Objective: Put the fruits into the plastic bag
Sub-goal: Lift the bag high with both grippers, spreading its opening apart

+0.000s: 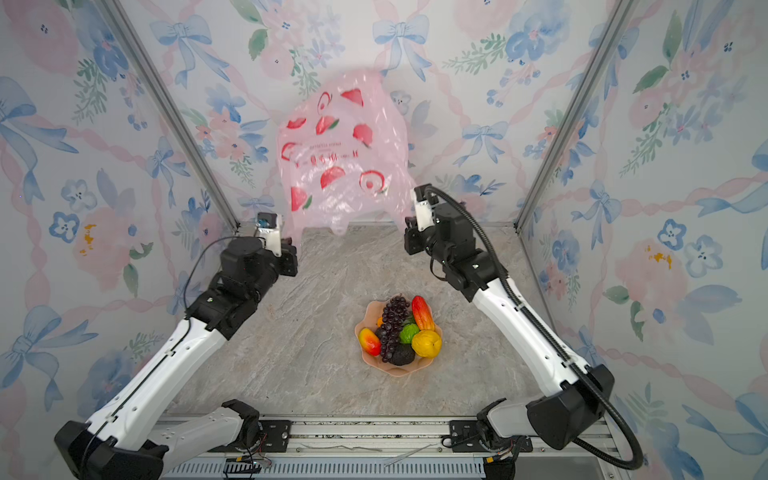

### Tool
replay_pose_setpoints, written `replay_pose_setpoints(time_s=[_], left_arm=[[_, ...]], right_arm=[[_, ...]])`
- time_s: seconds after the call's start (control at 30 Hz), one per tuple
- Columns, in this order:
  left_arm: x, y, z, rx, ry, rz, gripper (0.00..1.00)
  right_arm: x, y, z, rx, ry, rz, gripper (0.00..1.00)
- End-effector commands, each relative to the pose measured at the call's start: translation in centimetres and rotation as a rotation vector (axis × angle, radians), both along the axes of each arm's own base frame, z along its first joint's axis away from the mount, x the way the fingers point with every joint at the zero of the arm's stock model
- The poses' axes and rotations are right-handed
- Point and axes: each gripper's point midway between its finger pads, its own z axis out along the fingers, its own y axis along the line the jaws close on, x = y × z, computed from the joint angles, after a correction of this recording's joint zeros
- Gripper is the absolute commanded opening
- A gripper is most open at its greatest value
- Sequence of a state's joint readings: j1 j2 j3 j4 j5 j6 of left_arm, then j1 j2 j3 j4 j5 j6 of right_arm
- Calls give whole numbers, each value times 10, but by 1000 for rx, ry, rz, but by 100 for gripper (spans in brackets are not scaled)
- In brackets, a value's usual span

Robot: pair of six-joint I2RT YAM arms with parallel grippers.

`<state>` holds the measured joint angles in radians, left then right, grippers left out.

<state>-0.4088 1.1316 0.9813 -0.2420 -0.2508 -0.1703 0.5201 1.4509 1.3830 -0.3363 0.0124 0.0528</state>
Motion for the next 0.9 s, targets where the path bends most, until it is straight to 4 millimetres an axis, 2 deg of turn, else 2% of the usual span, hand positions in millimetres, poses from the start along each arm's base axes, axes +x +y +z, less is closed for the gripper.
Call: replay_pose_setpoints(time_s=[0.0, 0.07, 0.23, 0.33, 0.5, 0.6, 0.7, 0.8, 0.87], left_arm=[[-17, -3, 12, -155, -30, -3, 0], [-24, -5, 34, -190, -69, -23, 0], [-38, -10, 107, -266, -148, -82, 0], [-46, -12, 138, -309, -186, -113, 0], [-61, -13, 175, -344, -215, -147, 0], [-65, -12, 181, -344, -202, -149, 0], [-62, -15, 177, -339, -171, -151, 0], [-44, -18, 158, -304, -115, -125, 0], [-19, -14, 139, -271, -62, -81, 0]], right_arm=[[-39, 2, -21, -19, 135, 56, 0], [-49, 2, 4, 1, 106, 69, 0], [-71, 11, 87, 117, -18, 128, 0], [-79, 15, 118, 159, -61, 155, 0], [-94, 16, 150, 203, -92, 179, 0], [-100, 13, 162, 237, -119, 179, 0], [-94, 16, 160, 233, -115, 175, 0], [-75, 26, 144, 195, -91, 163, 0], [-54, 33, 137, 194, -88, 148, 0]])
